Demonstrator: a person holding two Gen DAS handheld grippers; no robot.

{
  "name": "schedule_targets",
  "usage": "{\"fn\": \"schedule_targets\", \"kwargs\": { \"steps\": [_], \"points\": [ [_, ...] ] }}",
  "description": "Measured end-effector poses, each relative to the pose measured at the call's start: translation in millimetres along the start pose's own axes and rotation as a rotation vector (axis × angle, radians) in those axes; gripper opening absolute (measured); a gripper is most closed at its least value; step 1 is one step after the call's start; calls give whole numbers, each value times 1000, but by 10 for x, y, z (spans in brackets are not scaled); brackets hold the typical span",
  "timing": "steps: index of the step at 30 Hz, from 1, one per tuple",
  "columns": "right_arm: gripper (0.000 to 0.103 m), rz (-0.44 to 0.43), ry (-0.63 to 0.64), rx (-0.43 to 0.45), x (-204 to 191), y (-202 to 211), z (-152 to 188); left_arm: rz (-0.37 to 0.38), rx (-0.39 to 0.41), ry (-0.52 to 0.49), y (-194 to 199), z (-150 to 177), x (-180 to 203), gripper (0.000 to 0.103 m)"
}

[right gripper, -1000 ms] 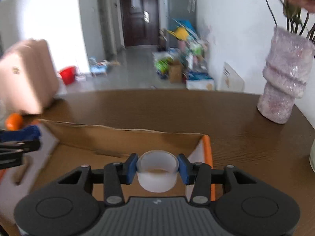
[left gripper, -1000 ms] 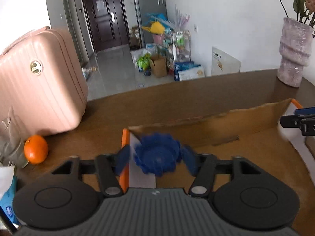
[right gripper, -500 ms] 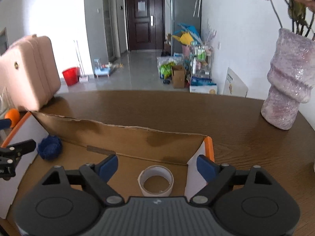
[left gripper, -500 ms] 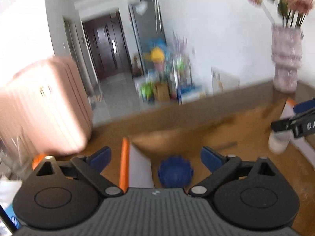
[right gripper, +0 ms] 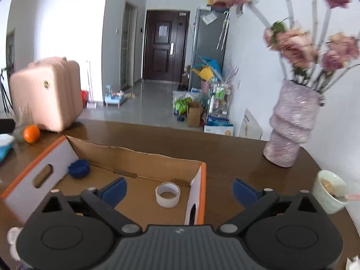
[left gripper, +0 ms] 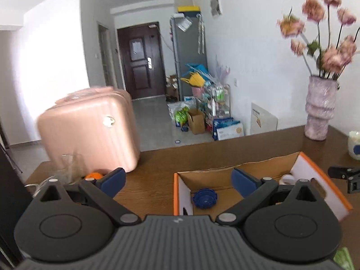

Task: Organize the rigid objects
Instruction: 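Withdraw both tools from the box back toward the items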

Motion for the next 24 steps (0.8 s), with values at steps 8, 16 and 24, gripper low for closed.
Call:
{"fn": "schedule_targets", "kwargs": {
  "steps": [8,16,24],
  "points": [
    [103,-85,-141,365,-89,1288,545,54,191,110,1119,610,-154,103],
    [103,-72,-219,368,-207,1903,1254,56,187,96,1944,1466,-314,103],
    [103,-44,-149,398,-727,2401,2263,-92,203,206,2572,2527,-784,103]
  ]
}}
Point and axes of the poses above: each gripper's, at about its wrist camera, not at the fingertips, and y roughly against the way its jaws point, x to its right, z to its underside, the point moved 5 cm from there along -y, roughly the way its jaws point, and after that the axes turned 11 degrees about -z, right-handed, at the moved point
